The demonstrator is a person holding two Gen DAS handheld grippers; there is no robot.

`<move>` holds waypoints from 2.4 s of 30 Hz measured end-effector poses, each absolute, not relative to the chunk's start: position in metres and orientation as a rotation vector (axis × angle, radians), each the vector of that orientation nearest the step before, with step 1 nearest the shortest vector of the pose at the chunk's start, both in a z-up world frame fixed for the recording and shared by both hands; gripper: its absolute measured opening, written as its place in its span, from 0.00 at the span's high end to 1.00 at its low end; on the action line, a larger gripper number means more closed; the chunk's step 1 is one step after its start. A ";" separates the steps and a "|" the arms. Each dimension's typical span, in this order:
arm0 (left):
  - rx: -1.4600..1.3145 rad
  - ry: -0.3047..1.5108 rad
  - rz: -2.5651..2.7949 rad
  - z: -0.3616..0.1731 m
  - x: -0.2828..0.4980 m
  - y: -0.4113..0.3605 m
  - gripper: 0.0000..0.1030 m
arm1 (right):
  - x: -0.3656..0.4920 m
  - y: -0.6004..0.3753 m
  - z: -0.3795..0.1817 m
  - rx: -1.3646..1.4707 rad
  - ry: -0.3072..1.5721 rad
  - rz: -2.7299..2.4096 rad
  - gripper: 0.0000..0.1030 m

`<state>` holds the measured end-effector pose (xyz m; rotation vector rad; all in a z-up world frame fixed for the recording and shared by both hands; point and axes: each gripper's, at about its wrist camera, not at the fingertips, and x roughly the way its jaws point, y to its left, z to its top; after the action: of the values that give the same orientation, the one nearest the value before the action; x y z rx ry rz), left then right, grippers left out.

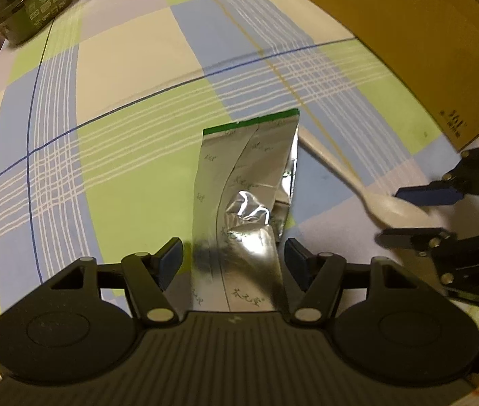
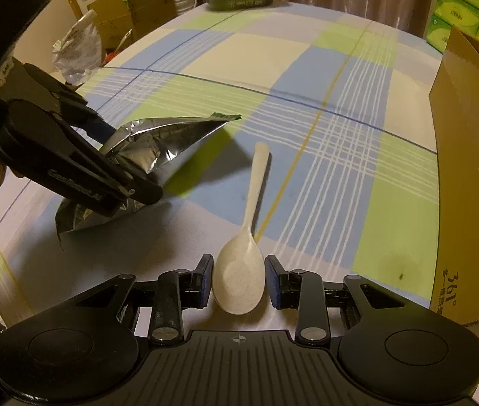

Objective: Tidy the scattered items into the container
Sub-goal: 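Lift the foil bag and spoon off the table with both grippers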

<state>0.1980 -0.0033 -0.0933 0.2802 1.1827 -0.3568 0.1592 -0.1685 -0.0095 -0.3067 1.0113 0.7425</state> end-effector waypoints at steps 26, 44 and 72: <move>0.266 1.159 -0.418 -0.077 0.200 -0.011 0.64 | 0.167 -0.172 0.004 -0.255 0.971 0.739 0.71; 0.202 1.110 -0.411 -0.058 0.200 -0.009 0.64 | 0.172 -0.184 0.025 -0.198 0.896 0.702 0.71; 0.201 1.037 -0.418 -0.024 0.182 -0.033 0.64 | 0.156 -0.214 0.058 -0.133 0.792 0.623 0.71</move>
<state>0.1821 -0.0334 -0.0242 0.2013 1.0370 -0.4181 0.1564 -0.2144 0.0584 -0.1328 0.7922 0.6230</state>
